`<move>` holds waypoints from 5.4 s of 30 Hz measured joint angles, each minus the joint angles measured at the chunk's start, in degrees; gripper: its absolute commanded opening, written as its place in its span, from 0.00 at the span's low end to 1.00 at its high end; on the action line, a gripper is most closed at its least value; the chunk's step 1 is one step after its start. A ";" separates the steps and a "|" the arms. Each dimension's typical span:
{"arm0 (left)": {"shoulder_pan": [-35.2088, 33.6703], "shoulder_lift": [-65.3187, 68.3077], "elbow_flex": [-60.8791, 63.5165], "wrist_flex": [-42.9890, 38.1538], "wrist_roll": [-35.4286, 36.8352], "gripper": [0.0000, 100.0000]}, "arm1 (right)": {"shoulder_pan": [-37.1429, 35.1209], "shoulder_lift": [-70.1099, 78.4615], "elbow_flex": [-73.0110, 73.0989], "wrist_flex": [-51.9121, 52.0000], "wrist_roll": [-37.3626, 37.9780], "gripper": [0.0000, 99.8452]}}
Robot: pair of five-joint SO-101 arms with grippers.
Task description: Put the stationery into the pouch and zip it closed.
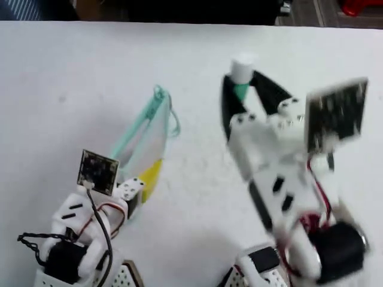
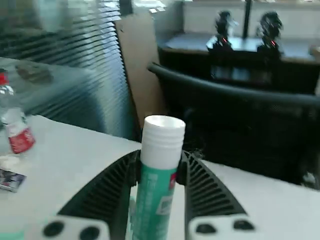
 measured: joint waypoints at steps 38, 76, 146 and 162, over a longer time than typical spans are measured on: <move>-3.34 0.09 1.58 -4.13 -0.44 0.25 | -23.30 3.78 36.92 -37.71 3.78 0.02; -0.26 0.97 2.02 -7.03 -7.65 0.02 | -13.19 40.97 -34.29 27.43 -13.36 0.24; -3.16 0.62 0.79 -6.59 -4.04 0.27 | -12.04 27.52 9.76 17.41 79.74 0.02; -7.47 0.09 -3.60 -3.87 -4.04 0.29 | -8.53 27.87 9.67 5.01 64.26 0.02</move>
